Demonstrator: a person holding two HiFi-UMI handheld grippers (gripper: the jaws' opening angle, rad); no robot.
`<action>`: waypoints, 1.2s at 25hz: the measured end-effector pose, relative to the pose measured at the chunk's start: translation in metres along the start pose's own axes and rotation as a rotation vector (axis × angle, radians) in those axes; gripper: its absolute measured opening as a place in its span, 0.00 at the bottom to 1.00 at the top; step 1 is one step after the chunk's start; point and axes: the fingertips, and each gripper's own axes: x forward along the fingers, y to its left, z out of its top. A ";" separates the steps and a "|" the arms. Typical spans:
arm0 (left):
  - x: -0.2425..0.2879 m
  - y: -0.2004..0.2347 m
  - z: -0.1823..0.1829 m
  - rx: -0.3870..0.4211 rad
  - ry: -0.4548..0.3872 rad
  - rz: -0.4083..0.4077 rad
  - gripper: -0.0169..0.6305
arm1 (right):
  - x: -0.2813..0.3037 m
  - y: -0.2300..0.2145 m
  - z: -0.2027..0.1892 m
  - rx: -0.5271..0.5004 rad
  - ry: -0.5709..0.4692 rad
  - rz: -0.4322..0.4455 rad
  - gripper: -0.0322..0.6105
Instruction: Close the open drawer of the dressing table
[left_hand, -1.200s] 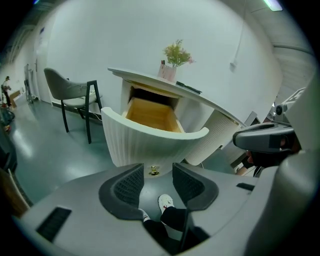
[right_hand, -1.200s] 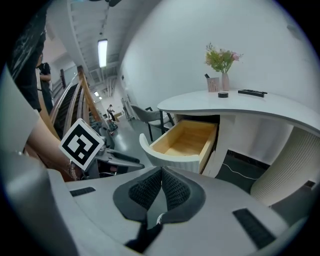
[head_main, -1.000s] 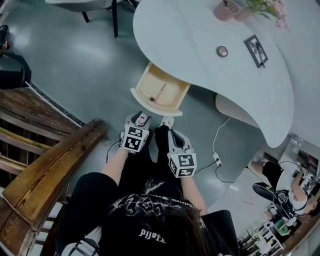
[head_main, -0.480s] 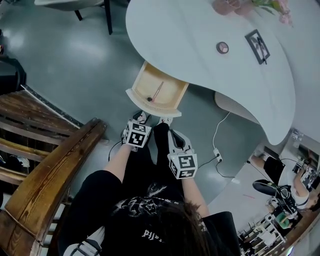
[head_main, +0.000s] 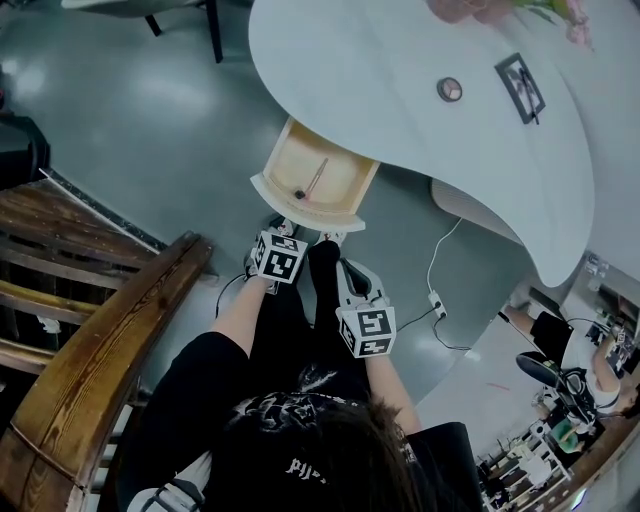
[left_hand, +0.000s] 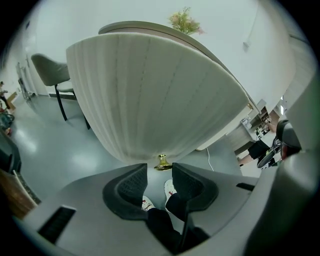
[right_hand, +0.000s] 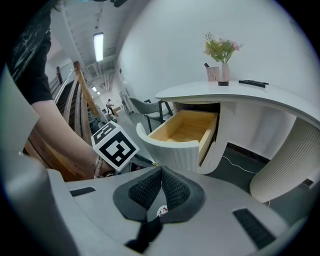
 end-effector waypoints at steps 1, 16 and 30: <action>0.001 -0.001 0.001 0.009 0.000 -0.004 0.28 | 0.001 0.000 0.000 -0.002 0.000 0.002 0.09; 0.002 -0.005 0.004 0.056 0.002 -0.055 0.20 | 0.001 0.000 -0.005 0.017 0.003 0.012 0.09; 0.009 -0.005 0.017 0.063 -0.025 -0.034 0.20 | 0.001 0.002 -0.010 0.045 -0.016 0.015 0.09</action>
